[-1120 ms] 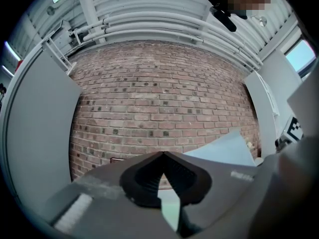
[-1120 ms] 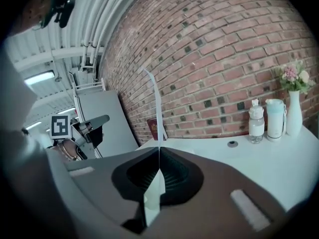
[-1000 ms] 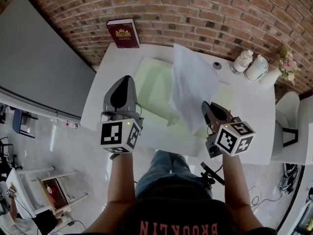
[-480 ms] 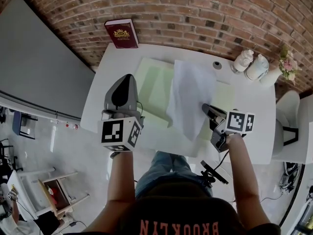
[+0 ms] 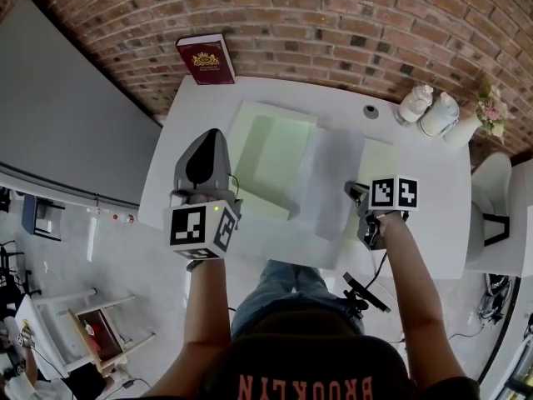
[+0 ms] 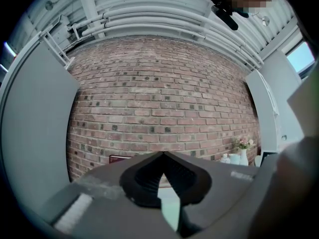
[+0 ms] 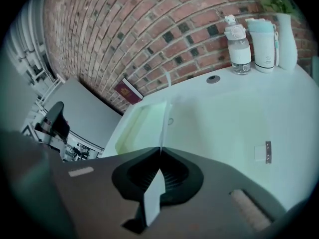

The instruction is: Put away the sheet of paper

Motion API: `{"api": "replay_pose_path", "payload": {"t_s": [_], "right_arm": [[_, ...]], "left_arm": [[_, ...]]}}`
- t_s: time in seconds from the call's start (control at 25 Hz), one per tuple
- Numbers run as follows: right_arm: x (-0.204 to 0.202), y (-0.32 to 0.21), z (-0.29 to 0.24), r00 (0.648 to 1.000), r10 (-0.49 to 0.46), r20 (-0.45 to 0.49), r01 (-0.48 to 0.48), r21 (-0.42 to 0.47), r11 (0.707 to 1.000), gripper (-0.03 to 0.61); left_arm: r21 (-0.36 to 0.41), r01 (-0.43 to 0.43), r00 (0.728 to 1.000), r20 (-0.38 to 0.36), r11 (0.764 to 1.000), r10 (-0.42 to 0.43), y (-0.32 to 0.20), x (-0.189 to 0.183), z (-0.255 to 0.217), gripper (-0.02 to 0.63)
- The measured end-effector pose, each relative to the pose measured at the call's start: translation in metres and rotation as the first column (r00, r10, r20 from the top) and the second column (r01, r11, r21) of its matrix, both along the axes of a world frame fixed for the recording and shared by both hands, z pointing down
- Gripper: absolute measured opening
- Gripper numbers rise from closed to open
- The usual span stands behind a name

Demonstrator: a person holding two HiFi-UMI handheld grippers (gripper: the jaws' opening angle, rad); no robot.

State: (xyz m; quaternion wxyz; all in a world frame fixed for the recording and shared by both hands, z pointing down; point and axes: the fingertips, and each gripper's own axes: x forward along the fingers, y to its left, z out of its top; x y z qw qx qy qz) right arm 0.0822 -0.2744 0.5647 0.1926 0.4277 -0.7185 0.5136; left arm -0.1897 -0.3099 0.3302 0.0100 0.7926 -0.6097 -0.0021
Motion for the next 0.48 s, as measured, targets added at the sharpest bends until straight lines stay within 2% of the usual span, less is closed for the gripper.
{"api": "replay_pose_path", "payload": {"t_s": [0.32, 0.48], "right_arm": [[0.007, -0.007, 0.035, 0.974, 0.007, -0.227, -0.014, -0.031, 0.999, 0.003], [0.012, -0.014, 0.047, 0.936, 0.066, -0.345, -0.076, -0.015, 0.997, 0.003]], "left_arm": [[-0.002, 0.022, 1.000, -0.002, 1.000, -0.022, 0.004, -0.008, 0.001, -0.006], [0.003, 0.057, 0.998, 0.001, 0.998, -0.057, 0.009, -0.011, -0.002, -0.006]]}}
